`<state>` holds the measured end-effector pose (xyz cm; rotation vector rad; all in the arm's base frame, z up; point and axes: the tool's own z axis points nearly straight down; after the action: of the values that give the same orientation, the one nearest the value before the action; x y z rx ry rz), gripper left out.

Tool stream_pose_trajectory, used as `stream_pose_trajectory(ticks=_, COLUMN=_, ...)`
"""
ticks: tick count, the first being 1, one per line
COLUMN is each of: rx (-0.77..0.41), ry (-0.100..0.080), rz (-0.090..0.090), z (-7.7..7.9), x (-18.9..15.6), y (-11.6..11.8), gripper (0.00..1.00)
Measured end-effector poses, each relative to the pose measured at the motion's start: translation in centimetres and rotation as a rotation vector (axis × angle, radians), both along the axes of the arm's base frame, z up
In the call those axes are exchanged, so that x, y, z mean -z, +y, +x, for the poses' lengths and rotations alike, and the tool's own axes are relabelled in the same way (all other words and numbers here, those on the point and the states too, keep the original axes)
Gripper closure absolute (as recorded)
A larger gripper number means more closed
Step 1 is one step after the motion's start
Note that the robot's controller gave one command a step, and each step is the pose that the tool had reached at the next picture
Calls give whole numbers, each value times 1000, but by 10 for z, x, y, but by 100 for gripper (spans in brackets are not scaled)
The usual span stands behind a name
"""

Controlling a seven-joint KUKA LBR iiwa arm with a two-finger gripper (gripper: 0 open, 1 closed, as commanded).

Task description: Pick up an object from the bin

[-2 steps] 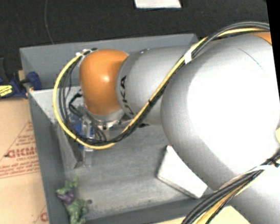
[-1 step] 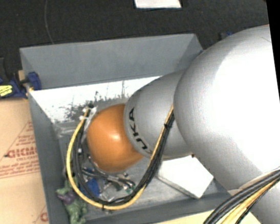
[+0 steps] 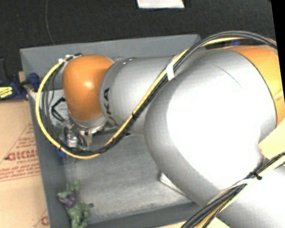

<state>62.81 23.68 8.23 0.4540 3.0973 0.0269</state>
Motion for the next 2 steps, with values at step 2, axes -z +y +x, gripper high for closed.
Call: stream_pose_trajectory(ticks=2, rx=14, ry=4, rz=-8, z=10, x=-36, y=-1, gripper=100)
